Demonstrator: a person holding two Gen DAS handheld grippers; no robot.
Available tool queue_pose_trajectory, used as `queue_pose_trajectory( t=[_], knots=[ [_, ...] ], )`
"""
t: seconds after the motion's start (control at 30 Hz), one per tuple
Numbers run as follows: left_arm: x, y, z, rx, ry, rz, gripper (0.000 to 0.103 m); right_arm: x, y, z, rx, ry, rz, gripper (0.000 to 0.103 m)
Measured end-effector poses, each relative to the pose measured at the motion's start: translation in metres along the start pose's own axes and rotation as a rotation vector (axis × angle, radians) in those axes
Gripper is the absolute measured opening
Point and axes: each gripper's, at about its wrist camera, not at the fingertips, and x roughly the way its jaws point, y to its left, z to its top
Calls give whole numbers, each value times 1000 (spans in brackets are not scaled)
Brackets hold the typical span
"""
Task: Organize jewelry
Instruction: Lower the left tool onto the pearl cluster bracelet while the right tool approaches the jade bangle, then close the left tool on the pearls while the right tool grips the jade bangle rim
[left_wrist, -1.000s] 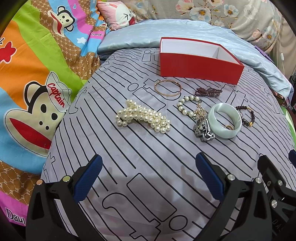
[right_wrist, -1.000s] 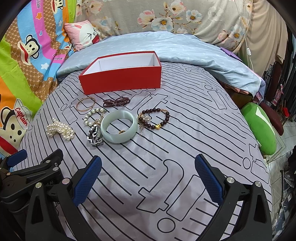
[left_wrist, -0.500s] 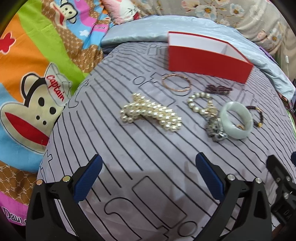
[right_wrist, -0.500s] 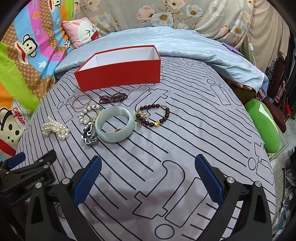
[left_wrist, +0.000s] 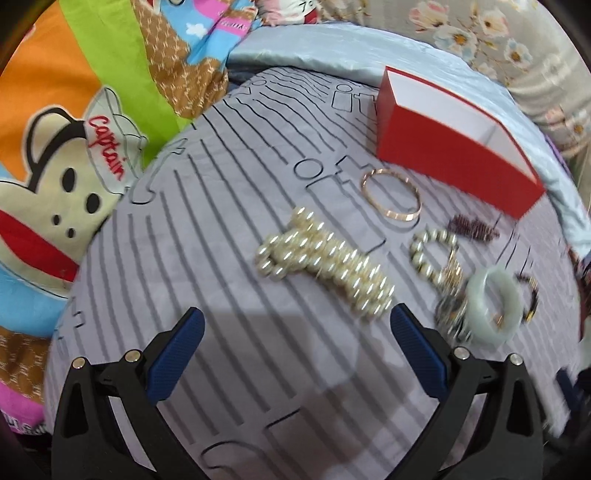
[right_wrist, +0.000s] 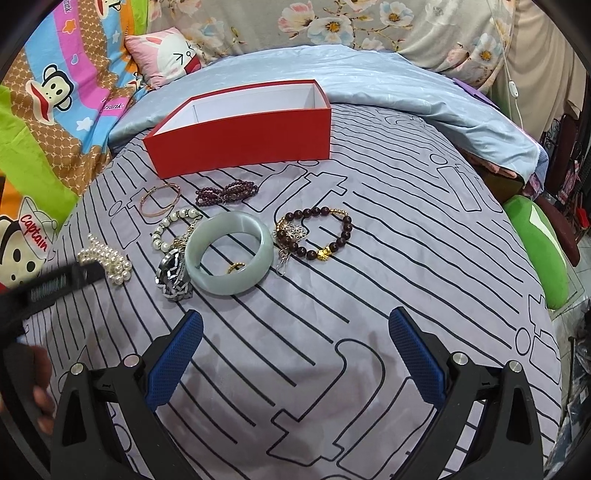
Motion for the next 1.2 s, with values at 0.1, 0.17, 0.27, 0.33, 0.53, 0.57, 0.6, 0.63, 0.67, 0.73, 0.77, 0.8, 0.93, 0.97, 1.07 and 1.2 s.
queue_pose_trajectory(
  t=[0.1, 0.17, 0.27, 0.33, 0.53, 0.57, 0.6, 0.63, 0.67, 0.73, 0.77, 0.8, 0.93, 0.97, 1.07, 1.2],
  knots=[
    [7, -5, 11, -36, -2, 3, 98, 2, -1, 3, 3, 0, 4, 98],
    [16, -9, 16, -44, 6, 19, 98, 4, 0, 5, -3, -4, 5, 98],
    [26, -13, 17, -50, 30, 25, 91, 7, 1, 9, -10, -4, 16, 98],
    [31, -13, 16, -42, 52, 14, 82, 8, 2, 12, -15, -4, 30, 98],
    [30, -13, 11, 20, 33, 10, 63, 13, 14, 21, -33, -11, 91, 92],
    [30, -12, 10, 29, 28, 10, 60, 15, 16, 23, -34, -11, 104, 91],
    [29, -10, 9, 42, 23, 10, 53, 17, 19, 25, -38, -13, 113, 91],
    [29, -8, 9, 48, 20, 8, 48, 18, 22, 26, -43, -16, 113, 91],
    [29, -6, 9, 53, 19, 4, 45, 20, 25, 27, -52, -19, 114, 91],
    [28, -1, 10, 62, 17, -6, 33, 25, 31, 29, -62, -13, 117, 91],
    [29, 2, 10, 58, 20, -22, 32, 28, 33, 30, -63, -9, 121, 91],
    [29, 4, 11, 55, 20, -34, 31, 32, 36, 31, -68, -6, 121, 91],
    [27, 7, 9, 70, 21, -67, 28, 39, 42, 32, -84, 4, 117, 86],
    [26, 8, 8, 73, 21, -73, 28, 41, 42, 32, -83, 9, 118, 83],
    [24, 10, 6, 82, 21, -92, 28, 47, 42, 31, -78, 24, 120, 76],
    [22, 9, 3, 92, 21, -104, 28, 51, 42, 30, -77, 31, 125, 69]
  ],
)
